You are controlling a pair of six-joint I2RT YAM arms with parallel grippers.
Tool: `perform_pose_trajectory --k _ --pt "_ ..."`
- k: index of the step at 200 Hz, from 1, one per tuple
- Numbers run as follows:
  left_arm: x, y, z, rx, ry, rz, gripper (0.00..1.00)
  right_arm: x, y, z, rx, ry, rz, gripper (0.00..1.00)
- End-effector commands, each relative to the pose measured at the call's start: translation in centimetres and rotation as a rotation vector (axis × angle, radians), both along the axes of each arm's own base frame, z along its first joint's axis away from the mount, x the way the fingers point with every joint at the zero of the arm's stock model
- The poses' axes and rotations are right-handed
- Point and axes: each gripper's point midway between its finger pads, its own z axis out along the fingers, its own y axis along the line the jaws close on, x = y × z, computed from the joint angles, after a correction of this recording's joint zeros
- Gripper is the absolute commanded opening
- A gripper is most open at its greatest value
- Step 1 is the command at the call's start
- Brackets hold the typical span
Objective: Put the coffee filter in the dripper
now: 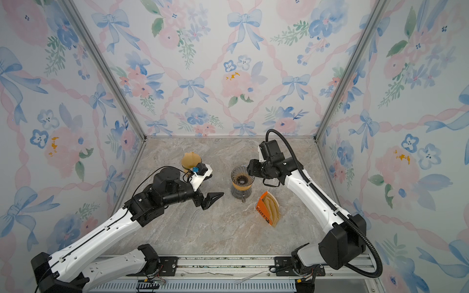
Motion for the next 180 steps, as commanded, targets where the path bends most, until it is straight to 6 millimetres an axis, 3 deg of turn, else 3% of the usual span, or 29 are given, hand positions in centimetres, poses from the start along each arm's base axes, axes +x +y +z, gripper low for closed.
perform_pose_trajectory --k 1,43,73,91,121,154,180 --pt "0.0 0.1 0.2 -0.022 0.003 0.007 0.98 -0.9 -1.2 0.1 -0.065 -0.024 -0.012 0.57" --pt "0.1 0.1 0.2 -0.024 0.009 0.006 0.98 -3.2 0.3 -0.8 -0.145 -0.047 0.110 0.55" --pt "0.2 0.3 0.4 -0.027 0.006 0.012 0.98 -4.5 0.4 -1.2 -0.201 -0.029 0.101 0.47" --pt "0.2 0.3 0.4 -0.027 0.004 0.014 0.98 -5.0 0.9 -1.4 -0.203 -0.041 0.102 0.47" --pt "0.2 0.2 0.3 -0.030 0.013 0.005 0.98 -3.7 1.1 -1.2 -0.221 -0.036 0.094 0.47" --pt "0.3 0.3 0.3 -0.028 0.009 0.013 0.98 -1.8 3.0 -0.8 -0.211 -0.028 0.146 0.42" --pt "0.3 0.4 0.3 -0.029 0.007 0.015 0.98 -0.9 4.0 -1.7 -0.225 -0.003 0.160 0.36"
